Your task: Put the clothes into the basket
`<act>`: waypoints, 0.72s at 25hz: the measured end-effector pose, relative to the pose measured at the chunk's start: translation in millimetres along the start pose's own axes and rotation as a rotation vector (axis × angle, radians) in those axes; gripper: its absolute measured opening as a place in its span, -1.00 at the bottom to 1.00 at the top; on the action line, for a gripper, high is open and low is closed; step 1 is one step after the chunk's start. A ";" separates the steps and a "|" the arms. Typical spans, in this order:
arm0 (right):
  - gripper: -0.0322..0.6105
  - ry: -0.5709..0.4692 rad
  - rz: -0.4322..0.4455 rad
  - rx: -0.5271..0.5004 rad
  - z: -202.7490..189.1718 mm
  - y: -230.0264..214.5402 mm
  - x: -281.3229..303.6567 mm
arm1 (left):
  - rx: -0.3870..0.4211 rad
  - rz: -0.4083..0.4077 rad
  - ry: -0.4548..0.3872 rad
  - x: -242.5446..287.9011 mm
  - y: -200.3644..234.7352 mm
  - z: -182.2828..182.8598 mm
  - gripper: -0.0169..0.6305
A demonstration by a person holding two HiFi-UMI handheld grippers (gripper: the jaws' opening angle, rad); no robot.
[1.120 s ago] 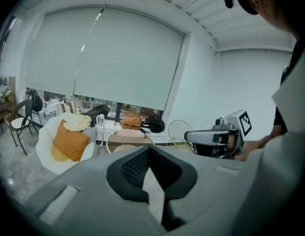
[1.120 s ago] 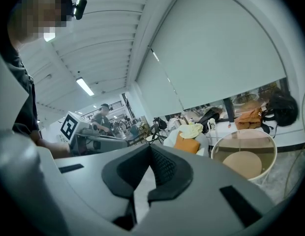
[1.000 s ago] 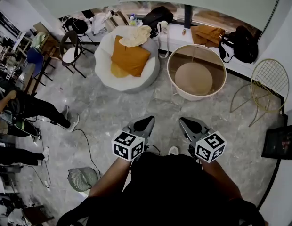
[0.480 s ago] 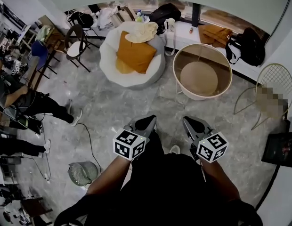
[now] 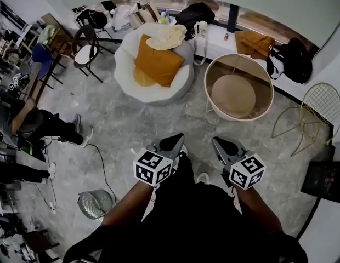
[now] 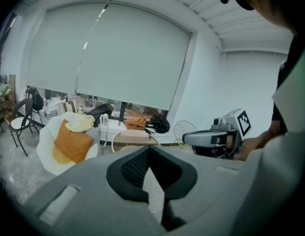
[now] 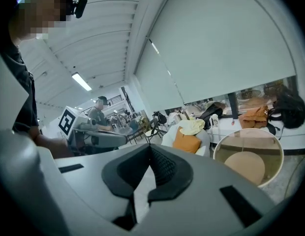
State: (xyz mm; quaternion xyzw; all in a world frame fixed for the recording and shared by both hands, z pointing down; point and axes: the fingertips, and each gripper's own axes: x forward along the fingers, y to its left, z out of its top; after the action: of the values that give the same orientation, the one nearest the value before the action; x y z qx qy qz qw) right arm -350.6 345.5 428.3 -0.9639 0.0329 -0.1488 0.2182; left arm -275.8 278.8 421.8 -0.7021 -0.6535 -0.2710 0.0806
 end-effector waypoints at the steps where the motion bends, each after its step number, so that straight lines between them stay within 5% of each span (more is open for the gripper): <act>1: -0.86 0.005 0.003 -0.006 5.2 -2.6 10.7 | -0.001 0.000 0.002 3.0 8.8 2.9 -0.97; 18: -0.86 0.002 -0.008 -0.086 100.5 -23.3 182.8 | 0.000 -0.005 -0.046 28.7 188.4 83.1 -0.97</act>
State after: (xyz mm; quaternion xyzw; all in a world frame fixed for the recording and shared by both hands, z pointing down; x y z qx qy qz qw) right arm -146.1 384.4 401.6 -0.9724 0.0356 -0.1491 0.1760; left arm -71.8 317.7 411.3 -0.7066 -0.6569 -0.2548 0.0651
